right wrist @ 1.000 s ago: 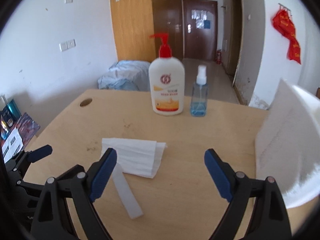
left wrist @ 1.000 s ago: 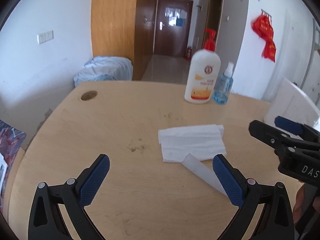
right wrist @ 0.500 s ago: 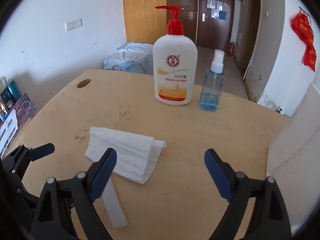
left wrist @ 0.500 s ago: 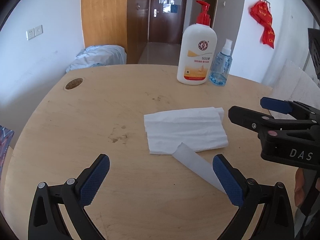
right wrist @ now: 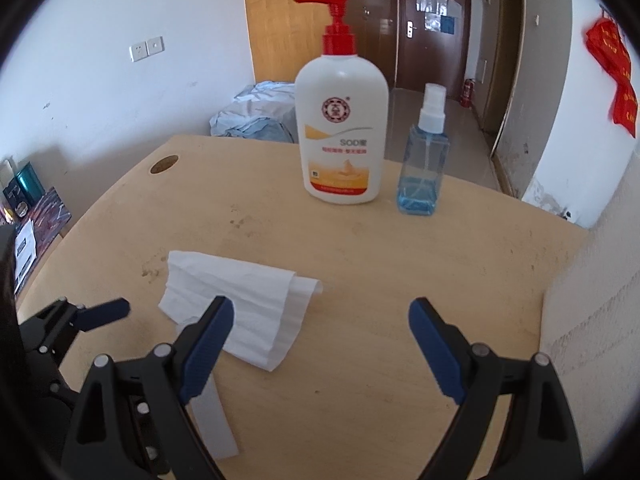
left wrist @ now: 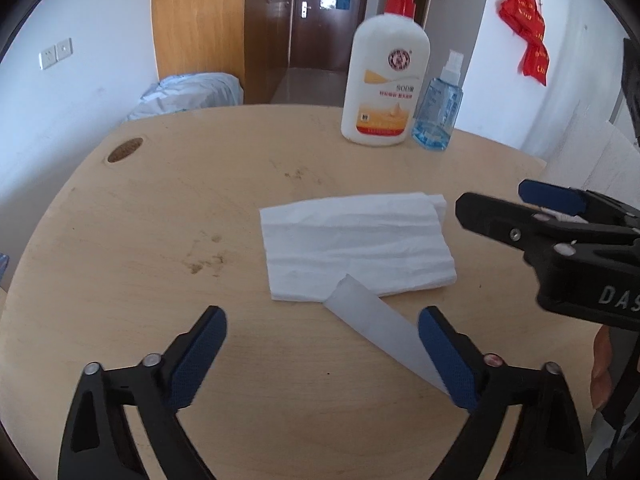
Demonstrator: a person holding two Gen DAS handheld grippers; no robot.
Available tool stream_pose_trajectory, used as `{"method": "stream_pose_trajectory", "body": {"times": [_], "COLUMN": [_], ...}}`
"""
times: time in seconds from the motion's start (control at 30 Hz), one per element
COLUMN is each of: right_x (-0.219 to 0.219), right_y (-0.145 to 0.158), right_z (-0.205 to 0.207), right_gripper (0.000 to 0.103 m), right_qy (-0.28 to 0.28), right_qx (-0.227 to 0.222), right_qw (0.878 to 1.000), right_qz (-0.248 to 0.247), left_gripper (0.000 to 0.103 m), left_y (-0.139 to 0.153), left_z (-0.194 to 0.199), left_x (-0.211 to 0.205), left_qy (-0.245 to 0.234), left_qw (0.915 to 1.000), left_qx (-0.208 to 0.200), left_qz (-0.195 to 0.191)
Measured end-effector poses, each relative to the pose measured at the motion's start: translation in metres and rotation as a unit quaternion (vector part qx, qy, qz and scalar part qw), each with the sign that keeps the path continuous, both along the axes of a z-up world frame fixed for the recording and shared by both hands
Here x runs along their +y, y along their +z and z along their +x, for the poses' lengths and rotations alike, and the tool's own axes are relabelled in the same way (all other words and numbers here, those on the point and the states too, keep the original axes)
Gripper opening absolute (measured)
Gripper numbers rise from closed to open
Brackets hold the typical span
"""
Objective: Organize soft objects
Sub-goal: 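Lower the left gripper over the translucent strip and close on it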
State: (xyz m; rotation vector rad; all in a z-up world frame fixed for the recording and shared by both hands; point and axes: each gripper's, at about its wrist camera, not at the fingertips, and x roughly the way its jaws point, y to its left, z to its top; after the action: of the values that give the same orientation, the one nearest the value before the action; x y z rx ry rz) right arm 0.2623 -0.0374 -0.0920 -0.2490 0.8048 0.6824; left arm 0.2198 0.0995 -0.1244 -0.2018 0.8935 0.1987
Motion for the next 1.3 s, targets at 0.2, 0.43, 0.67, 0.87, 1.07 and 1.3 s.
{"method": "stream_pose_trajectory", "body": {"times": [0.2, 0.43, 0.67, 0.87, 1.07, 1.3], "right_x": [-0.003, -0.002, 0.002, 0.008, 0.012, 0.015], "right_y": [0.001, -0.005, -0.014, -0.022, -0.027, -0.032], "right_z": [0.001, 0.001, 0.004, 0.005, 0.006, 0.008], "right_gripper": [0.092, 0.092, 0.092, 0.092, 0.092, 0.092], "right_qy": [-0.002, -0.002, -0.003, 0.0, 0.0, 0.003], "right_qx": [0.001, 0.005, 0.016, 0.019, 0.021, 0.028], "right_qw": [1.0, 1.0, 1.0, 1.0, 1.0, 1.0], "right_qz": [0.006, 0.0, -0.006, -0.011, -0.015, -0.011], "left_gripper": [0.086, 0.043, 0.014, 0.009, 0.009, 0.0], "left_y": [-0.006, -0.005, -0.003, -0.003, -0.001, 0.007], "left_z": [0.005, 0.005, 0.003, 0.001, -0.004, -0.015], "left_x": [-0.002, -0.006, -0.008, -0.001, 0.003, 0.018], "left_qy": [-0.004, -0.018, -0.041, -0.042, -0.042, -0.031], "left_qw": [0.9999, 0.9998, 0.9987, 0.9976, 0.9977, 0.9979], "left_qx": [0.01, -0.001, -0.011, -0.011, -0.017, -0.029], "left_qz": [-0.005, -0.006, -0.03, -0.054, -0.05, -0.048]}}
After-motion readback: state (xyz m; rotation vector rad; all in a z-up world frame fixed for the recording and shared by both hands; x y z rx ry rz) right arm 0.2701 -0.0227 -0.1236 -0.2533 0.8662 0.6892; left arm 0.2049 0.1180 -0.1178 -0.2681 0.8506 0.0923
